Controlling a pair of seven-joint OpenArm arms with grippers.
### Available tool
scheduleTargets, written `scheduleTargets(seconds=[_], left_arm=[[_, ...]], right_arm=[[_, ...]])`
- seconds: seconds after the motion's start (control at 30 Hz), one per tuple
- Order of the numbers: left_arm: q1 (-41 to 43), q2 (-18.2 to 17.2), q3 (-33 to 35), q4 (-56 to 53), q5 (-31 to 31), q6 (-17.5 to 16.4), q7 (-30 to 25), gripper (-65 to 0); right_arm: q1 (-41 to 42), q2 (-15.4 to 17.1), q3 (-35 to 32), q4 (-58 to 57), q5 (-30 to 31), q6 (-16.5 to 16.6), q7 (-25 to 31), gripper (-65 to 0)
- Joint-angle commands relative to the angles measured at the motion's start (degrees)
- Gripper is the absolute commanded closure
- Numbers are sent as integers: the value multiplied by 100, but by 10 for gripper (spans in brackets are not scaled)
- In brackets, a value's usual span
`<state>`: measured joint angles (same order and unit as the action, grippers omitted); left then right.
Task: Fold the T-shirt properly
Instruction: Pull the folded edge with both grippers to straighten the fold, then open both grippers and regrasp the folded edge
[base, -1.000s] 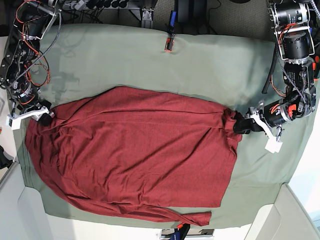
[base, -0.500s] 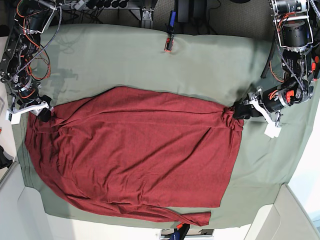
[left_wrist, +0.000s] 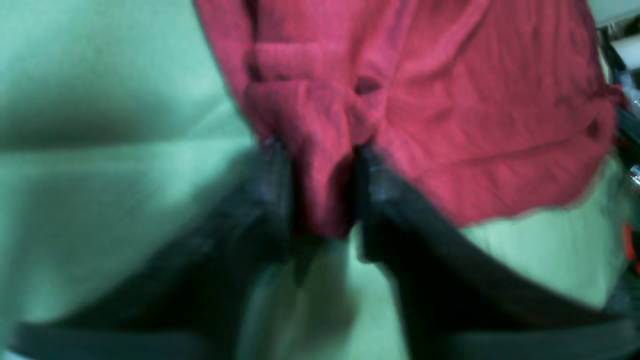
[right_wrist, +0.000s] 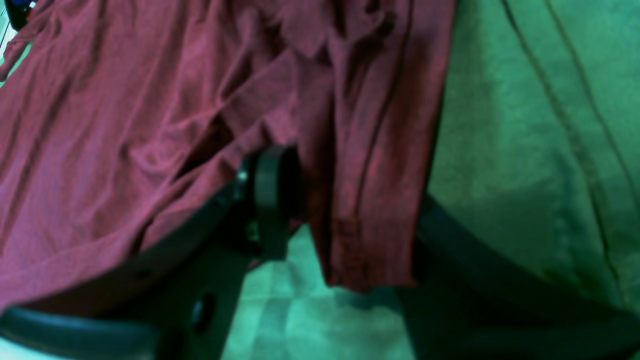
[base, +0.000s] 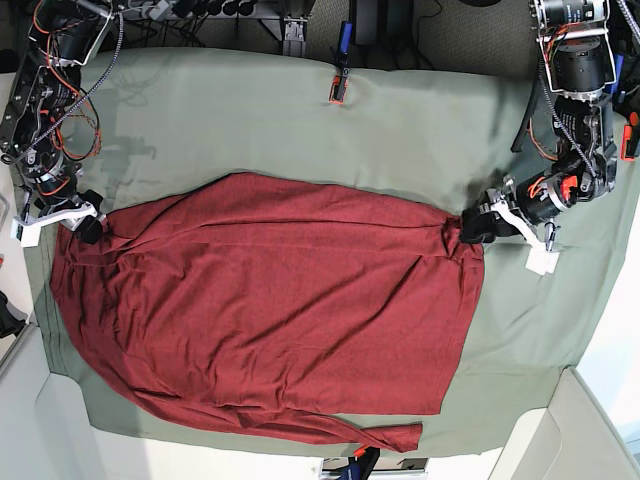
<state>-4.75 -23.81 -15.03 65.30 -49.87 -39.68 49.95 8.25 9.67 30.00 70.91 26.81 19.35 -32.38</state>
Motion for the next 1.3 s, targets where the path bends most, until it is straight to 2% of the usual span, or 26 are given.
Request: scheduleTargets(seconds=[0.0,0.03,0.1,0.13,0.23,0.33,0.4,0.53,0.73,1.0,1.1,1.2,1.27], left_arm=[[-66,4,13,4,136,-32,57,-42],[-63,37,13,-11,205,-32,37,0],[-66,68,13,-13,236,-32,31,0],[-68,61,13,-11,210,-32,15,0],[-81,-70,0,33,-24,-32,92,0],[-33,-321,-11,227,-391,-32,533,0],[149,-507,-9,490,-638,-32,739,0],[688,-787,-11,1244,-785,-32,730,0],[1088,-793,-199,1963,-750,-32,732,0],[1078,-791,-391,1963,-756,-32,723,0],[1075,-791,-391,1961,-752,-32,708,0],[1027,-789,-391,1961,-741,-32,573,0],[977,-772,-391,1961,-601,-32,442,-24]], right_arm=[[46,0,2,70,22,48,-85,-223],[46,-31,2,70,20,50,-85,-223],[44,-98,2,70,15,59,-85,-222],[44,-120,2,70,17,74,-87,-197],[44,-109,39,72,20,380,-122,0],[31,-111,310,144,81,638,-313,0],[-52,-92,601,269,396,824,-511,0],[-358,-81,1182,581,1119,1043,-774,0],[-855,-44,1539,1008,1224,1051,-820,0],[-955,417,1537,1119,1311,1049,-813,0],[-957,492,1537,1119,1355,1049,-820,0],[-957,459,1534,1119,1421,1047,-841,-182],[-964,444,1530,1119,1467,1047,-881,-267]])
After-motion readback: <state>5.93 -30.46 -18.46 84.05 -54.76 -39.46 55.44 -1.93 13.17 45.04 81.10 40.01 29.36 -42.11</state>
